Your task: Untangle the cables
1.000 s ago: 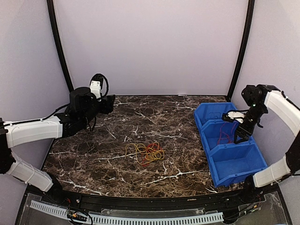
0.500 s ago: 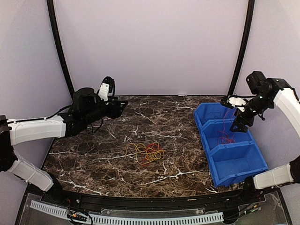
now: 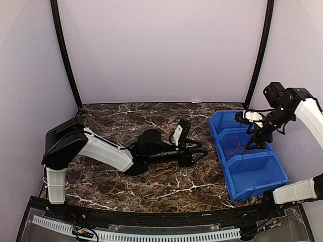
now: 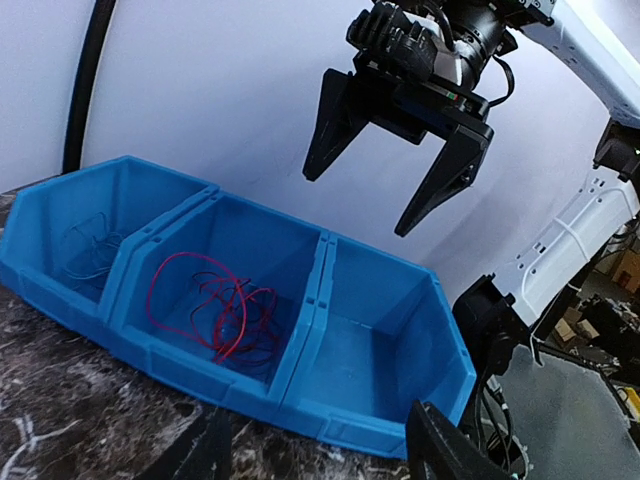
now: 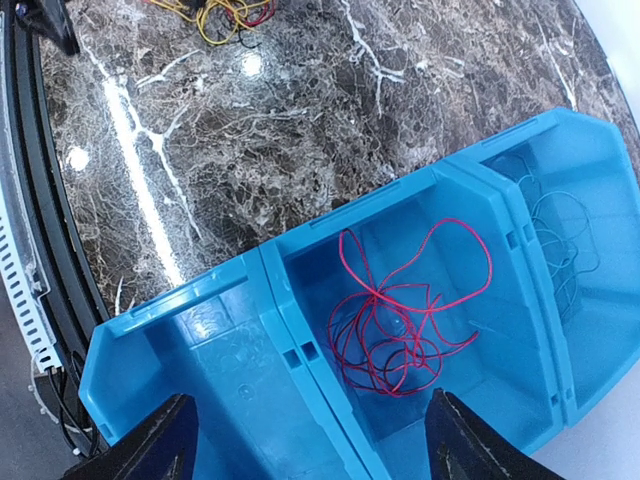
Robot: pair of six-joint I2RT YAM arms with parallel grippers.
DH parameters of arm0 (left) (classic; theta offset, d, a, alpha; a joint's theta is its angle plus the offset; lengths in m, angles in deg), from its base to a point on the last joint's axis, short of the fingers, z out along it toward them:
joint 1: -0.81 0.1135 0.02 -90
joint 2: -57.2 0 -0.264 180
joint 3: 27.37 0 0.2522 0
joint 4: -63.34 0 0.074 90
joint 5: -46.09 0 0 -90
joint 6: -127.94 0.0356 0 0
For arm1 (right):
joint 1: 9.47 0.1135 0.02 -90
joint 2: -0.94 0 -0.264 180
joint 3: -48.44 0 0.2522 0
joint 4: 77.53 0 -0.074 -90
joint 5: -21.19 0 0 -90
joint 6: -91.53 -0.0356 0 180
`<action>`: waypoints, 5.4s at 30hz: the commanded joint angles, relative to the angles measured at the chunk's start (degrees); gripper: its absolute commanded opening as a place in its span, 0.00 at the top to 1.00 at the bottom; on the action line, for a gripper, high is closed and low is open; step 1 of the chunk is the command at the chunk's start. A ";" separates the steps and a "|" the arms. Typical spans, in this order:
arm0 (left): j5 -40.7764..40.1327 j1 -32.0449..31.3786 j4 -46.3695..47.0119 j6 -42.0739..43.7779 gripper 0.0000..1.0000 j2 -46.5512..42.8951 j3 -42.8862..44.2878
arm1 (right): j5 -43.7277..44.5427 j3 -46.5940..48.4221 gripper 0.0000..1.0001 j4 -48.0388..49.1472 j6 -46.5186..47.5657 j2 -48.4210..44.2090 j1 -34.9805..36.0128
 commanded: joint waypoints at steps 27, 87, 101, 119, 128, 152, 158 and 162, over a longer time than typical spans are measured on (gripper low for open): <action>-39.64 -2.31 -40.57 -9.44 0.46 -25.11 -10.85 | -13.86 -4.35 0.38 38.11 -19.20 13.07 19.54; -44.28 2.71 -48.05 -25.32 0.35 -40.61 -29.07 | -9.59 22.41 0.64 42.81 -21.63 58.24 35.81; -43.02 2.72 -46.36 -23.90 0.35 -38.55 -28.23 | -12.47 26.18 1.00 38.47 -21.25 53.46 35.85; -30.00 2.50 -21.80 -9.13 0.32 -36.43 -25.99 | -22.39 23.81 1.00 38.50 -25.65 42.18 36.03; -30.92 3.74 -25.36 -14.66 0.37 -29.22 -19.67 | -22.95 21.47 1.00 39.15 -25.52 40.19 36.12; -31.75 5.09 -24.56 -18.70 1.00 -34.10 -27.53 | -19.28 13.65 0.49 52.02 -32.49 50.34 37.24; -33.54 5.09 -25.40 -19.72 1.00 -36.70 -29.69 | -16.76 16.20 0.53 53.09 -33.19 55.87 40.64; -36.62 5.09 -29.68 -20.12 1.00 -40.91 -30.15 | -15.15 16.31 0.67 53.46 -33.58 59.01 41.90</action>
